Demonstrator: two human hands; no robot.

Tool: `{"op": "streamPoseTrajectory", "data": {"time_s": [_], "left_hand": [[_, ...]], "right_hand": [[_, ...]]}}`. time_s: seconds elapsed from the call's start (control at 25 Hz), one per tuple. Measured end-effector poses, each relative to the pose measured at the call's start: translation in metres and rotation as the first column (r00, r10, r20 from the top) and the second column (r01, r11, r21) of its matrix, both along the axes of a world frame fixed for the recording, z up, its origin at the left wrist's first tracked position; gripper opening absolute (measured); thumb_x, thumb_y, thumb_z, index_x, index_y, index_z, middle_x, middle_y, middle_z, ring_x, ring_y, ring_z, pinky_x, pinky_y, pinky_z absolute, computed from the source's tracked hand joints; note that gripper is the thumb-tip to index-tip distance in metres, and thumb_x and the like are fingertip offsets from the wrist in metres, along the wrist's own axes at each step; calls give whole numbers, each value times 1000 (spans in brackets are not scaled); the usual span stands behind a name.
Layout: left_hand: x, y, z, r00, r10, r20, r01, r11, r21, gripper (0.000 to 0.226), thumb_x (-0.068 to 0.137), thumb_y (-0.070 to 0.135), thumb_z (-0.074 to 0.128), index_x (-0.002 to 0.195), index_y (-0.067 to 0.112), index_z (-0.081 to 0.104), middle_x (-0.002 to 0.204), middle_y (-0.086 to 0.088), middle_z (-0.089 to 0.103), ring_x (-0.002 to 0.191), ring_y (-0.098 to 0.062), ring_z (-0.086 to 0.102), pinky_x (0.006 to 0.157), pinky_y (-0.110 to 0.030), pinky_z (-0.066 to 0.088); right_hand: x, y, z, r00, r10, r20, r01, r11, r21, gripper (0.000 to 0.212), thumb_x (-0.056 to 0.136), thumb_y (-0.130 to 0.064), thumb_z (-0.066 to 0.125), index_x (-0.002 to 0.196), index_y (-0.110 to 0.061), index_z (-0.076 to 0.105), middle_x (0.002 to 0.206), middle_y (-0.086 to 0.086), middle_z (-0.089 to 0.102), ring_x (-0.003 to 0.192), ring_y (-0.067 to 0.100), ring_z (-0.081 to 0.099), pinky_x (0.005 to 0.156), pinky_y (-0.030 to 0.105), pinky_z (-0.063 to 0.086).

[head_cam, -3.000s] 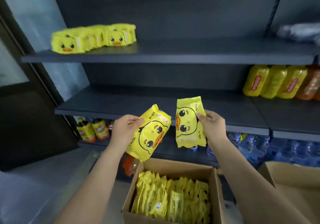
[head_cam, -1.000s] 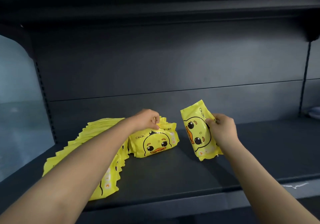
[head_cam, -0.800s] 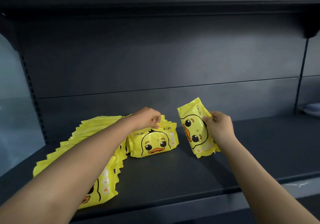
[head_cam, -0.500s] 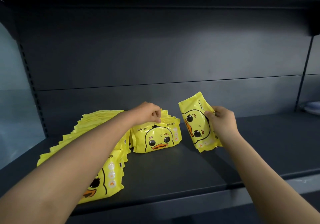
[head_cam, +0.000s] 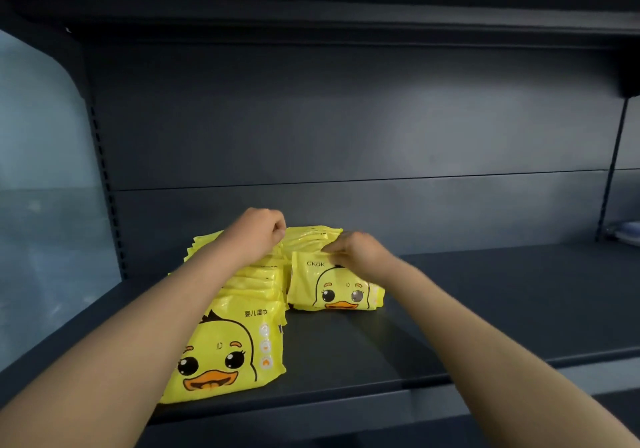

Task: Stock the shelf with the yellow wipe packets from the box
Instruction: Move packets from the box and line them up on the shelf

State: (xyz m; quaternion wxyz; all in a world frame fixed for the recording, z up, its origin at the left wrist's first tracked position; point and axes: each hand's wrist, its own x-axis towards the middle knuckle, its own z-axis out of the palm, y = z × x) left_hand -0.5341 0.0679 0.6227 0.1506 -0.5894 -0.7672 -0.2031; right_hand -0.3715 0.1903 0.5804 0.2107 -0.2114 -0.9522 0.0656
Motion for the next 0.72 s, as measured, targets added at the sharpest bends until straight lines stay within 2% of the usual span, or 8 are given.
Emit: {"op": "streamPoseTrajectory", "data": {"time_s": [0.08,0.16,0.28,0.36,0.52,0.72], "left_hand": [[-2,-8,-3,1000,-5,6,5,1000,14,19,94,15,49,102,10,65,105,-2,67,97,-19,60,85,-30,47],[-2,-12,-5,1000,-25,6,25,1000,18,19,94,14,49,103,9,65,105,-2,67,98,-18,60,85,-28,46],[-2,-13,-7,998,-54,-14,54,998,29,20,93,13,49,105,10,64,106,-2,67,98,-17,60,83,-25,44],[-3,-12,-7,997,-73,-24,74,997,25,19,93,14,49,105,11,64,106,-1,66,98,-16,59,82,-24,43],[-7,-9,-8,994,-101,-47,101,995,-1,18,94,16,50,106,12,62,108,-2,63,98,-16,58,86,-28,46],[-6,-9,-10,990,-126,-58,126,992,5,19,94,15,48,107,12,61,109,-2,62,99,-17,57,87,-30,47]], "right_hand": [[-14,-1,-21,997,-12,-72,24,986,163,30,90,-15,58,119,-18,66,119,10,60,116,30,49,94,36,43],[-9,-2,-28,989,-38,-141,59,988,146,36,90,-25,58,126,-23,60,131,6,53,125,25,44,100,36,39],[7,-2,-25,990,-132,49,126,986,113,79,76,-53,67,144,-29,34,152,-3,30,141,17,23,114,41,17],[12,-3,-24,973,-193,123,174,973,152,97,69,-57,71,148,-27,22,154,-3,24,142,18,20,117,43,9],[3,-7,-32,970,-239,48,227,958,177,95,71,-51,74,147,-25,23,152,-2,27,139,20,26,116,40,12],[-14,-11,-31,960,-278,45,267,950,162,95,72,-47,75,147,-22,24,150,2,29,138,23,27,117,42,11]]}}
